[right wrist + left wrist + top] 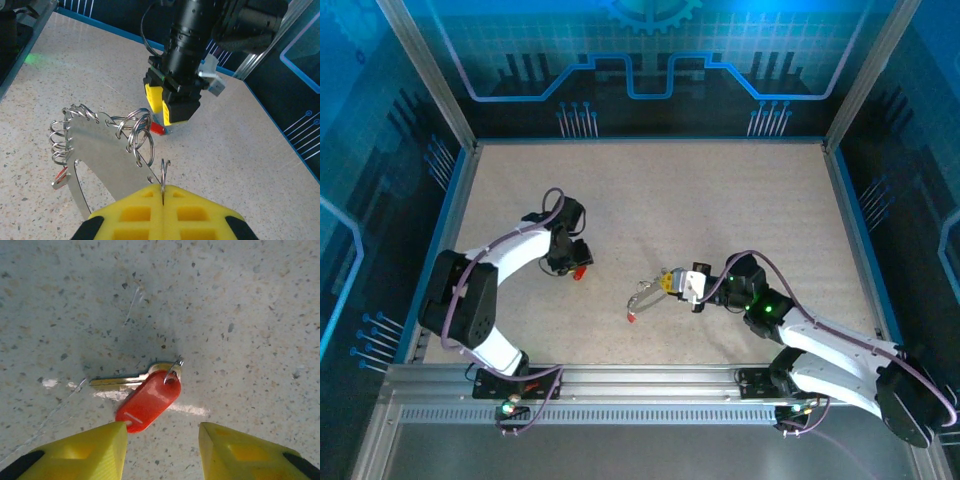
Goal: Put the keys on the keyring
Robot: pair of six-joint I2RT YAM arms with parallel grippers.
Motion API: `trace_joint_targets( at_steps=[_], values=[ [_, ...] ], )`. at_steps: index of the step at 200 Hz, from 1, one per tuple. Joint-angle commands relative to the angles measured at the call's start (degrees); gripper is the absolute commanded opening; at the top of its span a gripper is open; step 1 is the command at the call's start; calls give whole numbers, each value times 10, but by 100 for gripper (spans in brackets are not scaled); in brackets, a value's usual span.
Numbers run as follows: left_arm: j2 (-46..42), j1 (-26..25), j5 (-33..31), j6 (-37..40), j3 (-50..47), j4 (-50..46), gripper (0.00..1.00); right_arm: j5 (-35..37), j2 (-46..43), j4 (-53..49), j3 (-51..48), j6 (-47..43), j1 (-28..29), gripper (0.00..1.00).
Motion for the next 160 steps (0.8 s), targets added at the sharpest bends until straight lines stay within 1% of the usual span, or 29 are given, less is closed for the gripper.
trace_joint_targets(
  at_steps=[1, 16, 32, 53, 67, 113, 129, 139, 145, 153, 160],
  values=[
    [16, 4, 8, -16, 27, 6, 42, 7, -17, 5, -1, -3, 6, 0],
    [25, 4, 8, 17, 35, 13, 41, 5, -26, 4, -4, 1, 6, 0],
    [33, 4, 26, 60, 42, 20, 41, 7, -28, 2, -6, -2, 6, 0],
    [49, 9, 26, 91, 53, 9, 40, 6, -32, -3, -3, 2, 6, 0],
    [56, 17, 29, 99, 58, 3, 38, 3, -37, -4, -5, 0, 6, 0],
    [57, 31, 24, 117, 54, 3, 39, 6, -44, -8, -7, 0, 6, 0],
    [64, 34, 41, 123, 53, 11, 38, 7, -46, -11, -5, 1, 7, 0],
    [70, 35, 62, 128, 52, 19, 34, 6, -50, -12, -6, 2, 7, 0],
    [74, 35, 70, 128, 53, 20, 29, 6, -51, -12, -7, 2, 7, 0],
    [83, 36, 72, 129, 56, 18, 22, 7, -51, -12, -8, 0, 7, 0],
    [88, 36, 66, 128, 58, 14, 20, 7, -51, -13, -7, 0, 7, 0]
  ],
)
